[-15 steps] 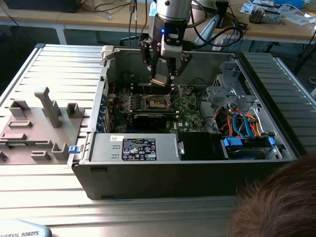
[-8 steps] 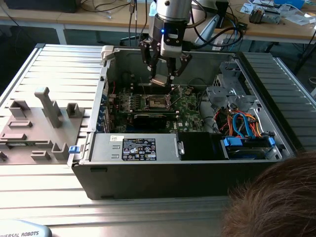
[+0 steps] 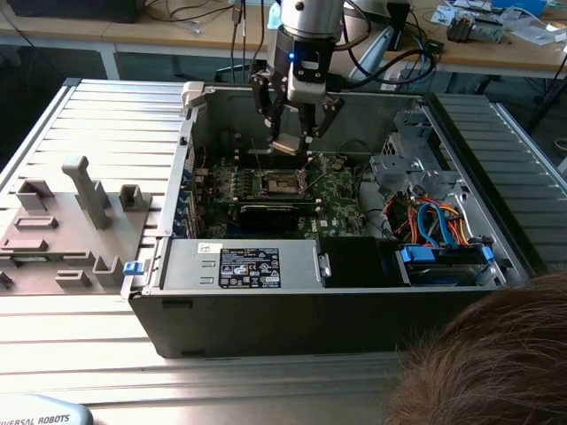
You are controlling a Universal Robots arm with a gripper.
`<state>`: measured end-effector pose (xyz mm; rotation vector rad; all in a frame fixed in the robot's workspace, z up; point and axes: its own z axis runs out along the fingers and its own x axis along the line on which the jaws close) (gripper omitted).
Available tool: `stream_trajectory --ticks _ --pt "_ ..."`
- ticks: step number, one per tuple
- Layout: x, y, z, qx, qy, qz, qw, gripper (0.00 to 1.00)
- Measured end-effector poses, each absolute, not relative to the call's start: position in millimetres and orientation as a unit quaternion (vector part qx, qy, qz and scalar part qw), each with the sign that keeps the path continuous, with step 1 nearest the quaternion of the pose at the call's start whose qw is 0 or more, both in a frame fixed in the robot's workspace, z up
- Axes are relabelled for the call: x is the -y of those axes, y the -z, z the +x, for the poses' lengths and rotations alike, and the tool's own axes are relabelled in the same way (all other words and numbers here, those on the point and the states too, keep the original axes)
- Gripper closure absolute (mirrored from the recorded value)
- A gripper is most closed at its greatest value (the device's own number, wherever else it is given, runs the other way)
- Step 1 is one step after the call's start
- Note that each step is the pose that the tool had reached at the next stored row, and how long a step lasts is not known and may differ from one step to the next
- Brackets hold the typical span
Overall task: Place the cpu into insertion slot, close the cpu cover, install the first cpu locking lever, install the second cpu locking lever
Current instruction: 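Place the cpu into insertion slot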
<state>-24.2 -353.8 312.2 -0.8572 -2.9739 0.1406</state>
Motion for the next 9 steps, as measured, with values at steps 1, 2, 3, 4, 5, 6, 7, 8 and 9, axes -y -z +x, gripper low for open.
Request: stream_trajectory --ticks 1,2,3,4,5,6,7,8,9 --pt "353.8 -312.1 -24.2 0.959 -0.045 -0.277 0.022 0.45" --pt "353.8 -312.0 -24.2 0.959 -0.045 -0.278 0.022 0.45" --pt "353.8 -311.9 -24.2 0.959 -0.045 -0.279 0.022 0.45" --pt "353.8 -311.9 -24.2 0.959 -0.045 -0.28 0.022 0.45" --pt "353.8 -311.8 -24.2 0.959 -0.045 -0.281 0.022 0.45" --pt "353.8 -311.7 -24.2 0.958 -0.045 -0.281 0.022 0.45" --pt "353.8 -311.7 -24.2 0.958 -0.045 -0.281 0.022 0.45" --pt "353.8 -311.6 -24.2 0.958 -0.045 -0.282 0.022 0.45" --pt "353.8 -311.6 -24.2 0.958 -0.045 -0.282 0.022 0.45"
